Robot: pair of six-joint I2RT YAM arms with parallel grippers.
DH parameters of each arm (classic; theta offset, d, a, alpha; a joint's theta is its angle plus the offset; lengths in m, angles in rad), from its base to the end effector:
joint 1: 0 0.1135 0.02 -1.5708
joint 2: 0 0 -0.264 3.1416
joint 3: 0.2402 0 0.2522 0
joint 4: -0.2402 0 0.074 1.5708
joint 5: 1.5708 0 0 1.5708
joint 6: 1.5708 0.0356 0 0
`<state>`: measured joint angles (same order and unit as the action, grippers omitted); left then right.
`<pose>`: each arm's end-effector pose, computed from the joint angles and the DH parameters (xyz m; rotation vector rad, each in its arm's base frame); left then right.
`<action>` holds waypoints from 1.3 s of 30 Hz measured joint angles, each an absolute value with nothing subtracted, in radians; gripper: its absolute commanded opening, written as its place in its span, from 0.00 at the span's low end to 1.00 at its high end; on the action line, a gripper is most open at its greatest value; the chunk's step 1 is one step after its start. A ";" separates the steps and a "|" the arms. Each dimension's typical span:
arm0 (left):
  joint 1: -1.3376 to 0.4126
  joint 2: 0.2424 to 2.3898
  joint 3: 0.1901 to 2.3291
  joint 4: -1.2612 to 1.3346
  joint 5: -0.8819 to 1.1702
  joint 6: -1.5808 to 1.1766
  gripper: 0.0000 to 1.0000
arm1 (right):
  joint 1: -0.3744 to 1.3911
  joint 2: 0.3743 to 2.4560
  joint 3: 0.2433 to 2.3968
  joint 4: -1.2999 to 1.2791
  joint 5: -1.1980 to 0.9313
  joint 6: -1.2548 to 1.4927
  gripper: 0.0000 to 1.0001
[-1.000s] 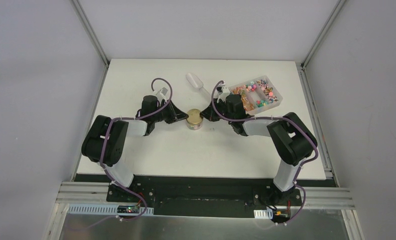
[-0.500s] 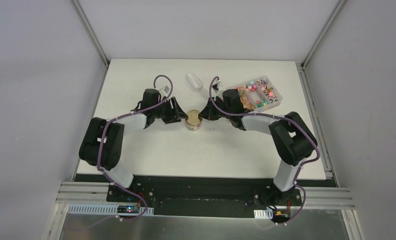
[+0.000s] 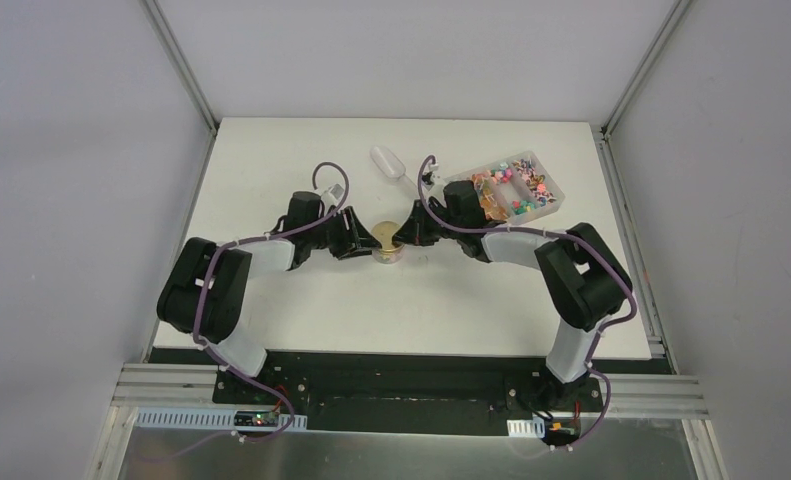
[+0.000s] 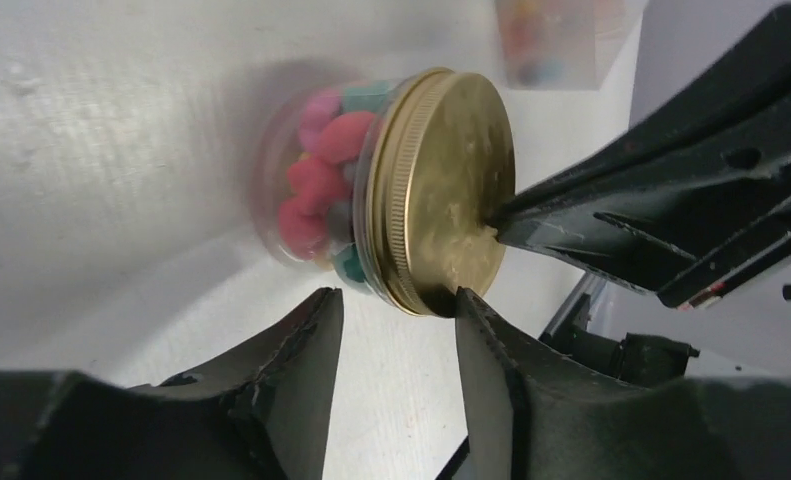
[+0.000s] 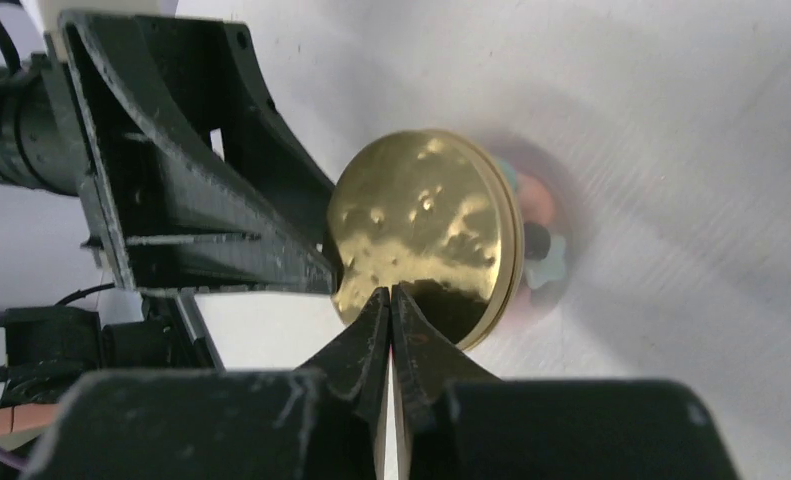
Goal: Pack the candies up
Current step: Adjust the bottle lid on the packing bottle.
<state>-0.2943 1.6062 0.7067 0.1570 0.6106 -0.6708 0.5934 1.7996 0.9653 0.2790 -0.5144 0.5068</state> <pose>0.2857 -0.1079 0.1531 -0.1238 2.4447 -1.1715 0.3037 0.2259 0.1741 -0.4284 2.2442 1.1644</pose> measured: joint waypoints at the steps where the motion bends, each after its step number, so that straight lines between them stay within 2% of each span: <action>1: -0.300 1.614 0.696 0.184 0.614 -0.677 0.38 | 0.593 1.808 0.962 0.303 -0.522 0.515 0.04; 7: -0.313 1.641 0.678 0.284 0.635 -0.699 0.37 | 0.593 1.821 0.941 0.382 -0.524 0.545 0.04; 14: -0.322 1.615 0.749 0.163 0.591 -0.652 0.56 | 0.592 1.816 0.958 0.348 -0.532 0.544 0.05; 21: -0.321 1.600 0.800 0.050 0.549 -0.624 0.57 | 0.592 1.758 0.965 0.276 -0.570 0.548 0.06; 26: -0.321 1.597 0.778 0.073 0.550 -0.633 0.46 | 0.592 1.748 0.954 0.305 -0.581 0.553 0.06; 30: -0.321 1.627 0.737 0.155 0.574 -0.651 0.23 | 0.590 1.814 0.925 0.373 -0.594 0.577 0.06; 32: -0.320 1.633 0.722 0.210 0.587 -0.662 0.15 | 0.586 1.823 0.921 0.408 -0.589 0.584 0.06; 36: -0.321 1.631 0.708 0.267 0.585 -0.668 0.09 | 0.585 1.814 0.905 0.422 -0.587 0.585 0.06; 39: -0.321 1.631 0.708 0.270 0.583 -0.668 0.11 | 0.586 1.808 0.905 0.408 -0.579 0.579 0.06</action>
<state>-0.3214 1.6314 0.7082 0.2699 0.5835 -0.6682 0.5858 1.8076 0.9051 0.4076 -0.5789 0.5789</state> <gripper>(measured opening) 0.144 0.056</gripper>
